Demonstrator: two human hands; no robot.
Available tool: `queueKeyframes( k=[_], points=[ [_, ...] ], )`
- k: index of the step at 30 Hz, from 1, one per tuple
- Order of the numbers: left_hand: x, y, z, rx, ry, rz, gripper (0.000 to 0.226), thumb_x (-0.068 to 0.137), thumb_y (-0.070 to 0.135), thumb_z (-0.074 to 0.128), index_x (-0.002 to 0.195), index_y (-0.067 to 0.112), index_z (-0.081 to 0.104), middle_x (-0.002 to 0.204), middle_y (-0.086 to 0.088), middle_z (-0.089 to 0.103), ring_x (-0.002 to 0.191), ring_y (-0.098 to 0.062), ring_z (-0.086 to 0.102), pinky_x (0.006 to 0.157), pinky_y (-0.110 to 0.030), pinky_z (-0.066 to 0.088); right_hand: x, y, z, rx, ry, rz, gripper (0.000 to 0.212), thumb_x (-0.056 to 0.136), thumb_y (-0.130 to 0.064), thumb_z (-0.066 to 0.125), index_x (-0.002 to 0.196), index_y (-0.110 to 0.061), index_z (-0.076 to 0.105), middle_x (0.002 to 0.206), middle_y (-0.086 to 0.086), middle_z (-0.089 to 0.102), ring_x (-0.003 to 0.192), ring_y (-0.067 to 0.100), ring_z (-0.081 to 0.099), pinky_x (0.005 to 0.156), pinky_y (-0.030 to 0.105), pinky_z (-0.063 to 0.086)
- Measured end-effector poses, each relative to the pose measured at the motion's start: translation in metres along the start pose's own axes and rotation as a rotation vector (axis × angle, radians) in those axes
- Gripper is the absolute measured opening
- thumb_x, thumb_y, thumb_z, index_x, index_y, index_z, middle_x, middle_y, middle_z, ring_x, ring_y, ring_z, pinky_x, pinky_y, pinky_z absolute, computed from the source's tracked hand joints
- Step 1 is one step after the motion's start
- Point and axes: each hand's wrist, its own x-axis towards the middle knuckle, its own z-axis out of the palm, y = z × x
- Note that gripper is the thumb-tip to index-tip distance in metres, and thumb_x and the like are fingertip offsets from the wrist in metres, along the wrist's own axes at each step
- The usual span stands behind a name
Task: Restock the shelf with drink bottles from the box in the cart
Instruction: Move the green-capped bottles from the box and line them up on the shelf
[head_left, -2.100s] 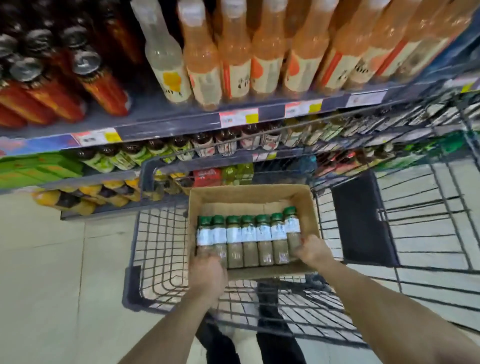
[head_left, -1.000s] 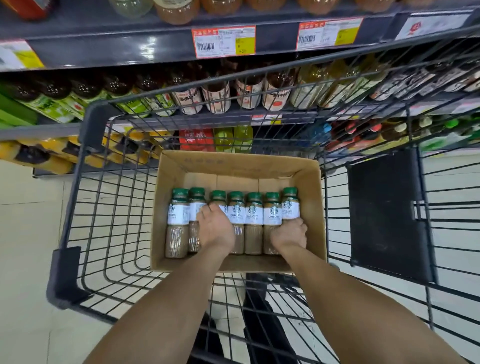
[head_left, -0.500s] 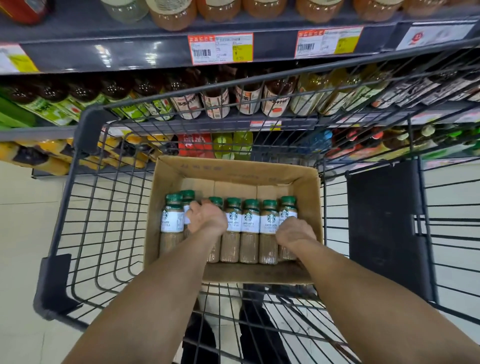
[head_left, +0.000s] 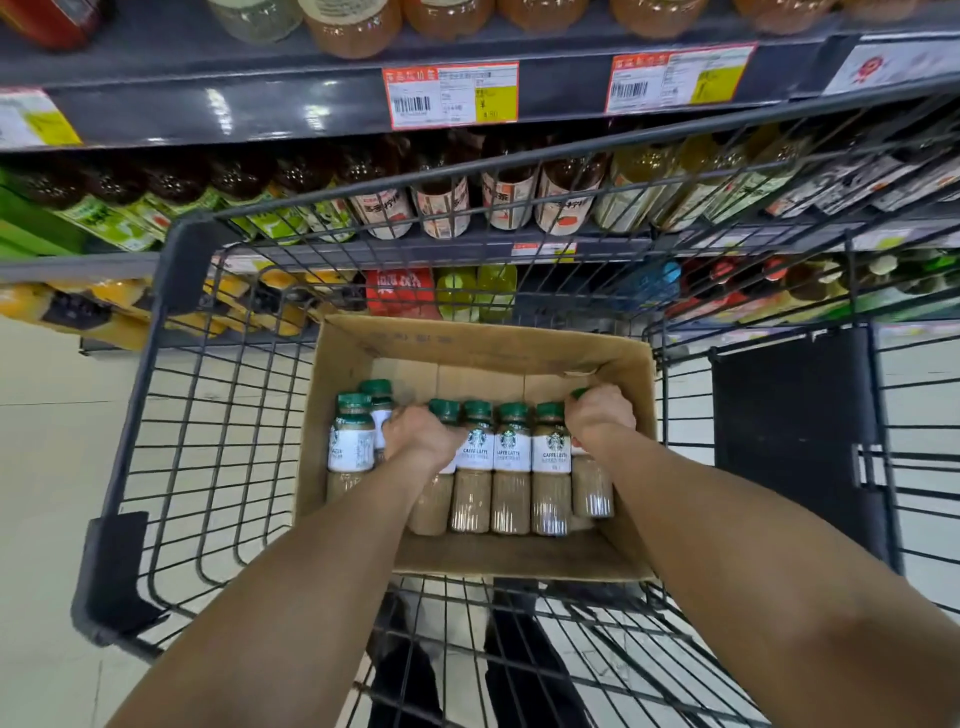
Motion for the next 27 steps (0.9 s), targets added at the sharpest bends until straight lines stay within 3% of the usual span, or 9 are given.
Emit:
queueKeyframes(
  k=[3,6,9,14,17,20,23,27],
  points=[
    [-0.007,-0.010,0.002,-0.228,-0.052,0.056,0.064,0.082,0.038,0.079,0.133,0.007,0.056,0.122,-0.008,0.066,0.115,-0.028,0.060,0.096,-0.035,0.051,0.003,0.002,0.000,-0.030,0.011,-0.009,0.027,0.085,-0.032,0.069,0.099,-0.013,0.057,0.106,0.012,0.071,0.091,0.029,0.070,0.080,0.035,0.055],
    [-0.019,-0.019,0.000,-0.355,-0.056,0.117,0.074,0.081,0.036,0.081,0.142,0.013,0.048,0.124,-0.001,0.065,0.120,-0.025,0.059,0.099,-0.033,0.048,0.000,0.007,-0.001,-0.061,0.001,-0.015,0.033,0.078,-0.035,0.079,0.084,-0.014,0.053,0.098,0.011,0.072,0.083,0.027,0.070,0.077,0.037,0.058],
    [-0.031,-0.028,-0.009,-0.421,-0.018,0.141,0.087,0.078,0.039,0.083,0.149,0.013,0.040,0.139,-0.004,0.057,0.126,-0.025,0.055,0.105,-0.037,0.045,-0.009,0.011,-0.004,-0.045,0.008,0.014,0.038,0.073,-0.033,0.080,0.094,-0.010,0.060,0.100,0.011,0.071,0.085,0.027,0.069,0.074,0.034,0.057],
    [-0.063,-0.030,-0.023,-0.551,0.009,0.211,0.065,0.078,0.034,0.084,0.134,0.017,0.055,0.108,0.011,0.067,0.101,-0.012,0.064,0.084,-0.023,0.047,-0.030,0.021,-0.024,0.104,0.008,0.024,0.040,0.066,-0.038,0.082,0.086,-0.008,0.064,0.085,0.007,0.069,0.072,0.023,0.065,0.064,0.030,0.054],
    [-0.086,-0.027,-0.029,-0.529,0.009,0.275,0.068,0.079,0.034,0.083,0.138,0.018,0.052,0.111,0.012,0.065,0.097,-0.006,0.062,0.088,-0.024,0.049,-0.049,0.036,-0.028,0.173,-0.005,-0.121,0.035,0.068,-0.037,0.084,0.084,-0.011,0.068,0.084,0.005,0.072,0.072,0.021,0.066,0.063,0.030,0.055],
    [-0.106,-0.027,-0.035,-0.541,0.021,0.306,0.068,0.079,0.032,0.083,0.138,0.017,0.054,0.118,0.006,0.068,0.111,-0.015,0.063,0.101,-0.037,0.048,-0.070,0.046,-0.029,0.153,0.051,-0.335,0.048,0.071,-0.033,0.085,0.108,-0.007,0.070,0.102,0.006,0.072,0.081,0.020,0.068,0.069,0.025,0.057],
    [-0.123,-0.028,-0.041,-0.578,0.022,0.317,0.070,0.079,0.027,0.084,0.140,0.014,0.053,0.116,0.007,0.068,0.108,-0.011,0.063,0.104,-0.034,0.047,-0.086,0.047,-0.040,0.198,0.027,-0.442,0.043,0.078,-0.029,0.082,0.113,-0.010,0.065,0.093,-0.001,0.073,0.065,-0.006,0.061,0.052,0.004,0.045],
    [-0.138,-0.024,-0.058,-0.573,0.013,0.349,0.068,0.078,0.029,0.084,0.138,0.017,0.055,0.118,0.006,0.069,0.108,-0.011,0.064,0.102,-0.036,0.050,-0.111,0.025,-0.072,0.348,0.030,-0.524,0.040,0.082,-0.027,0.079,0.116,-0.016,0.060,0.092,-0.014,0.066,0.066,-0.018,0.057,0.053,0.000,0.041]
  ],
)
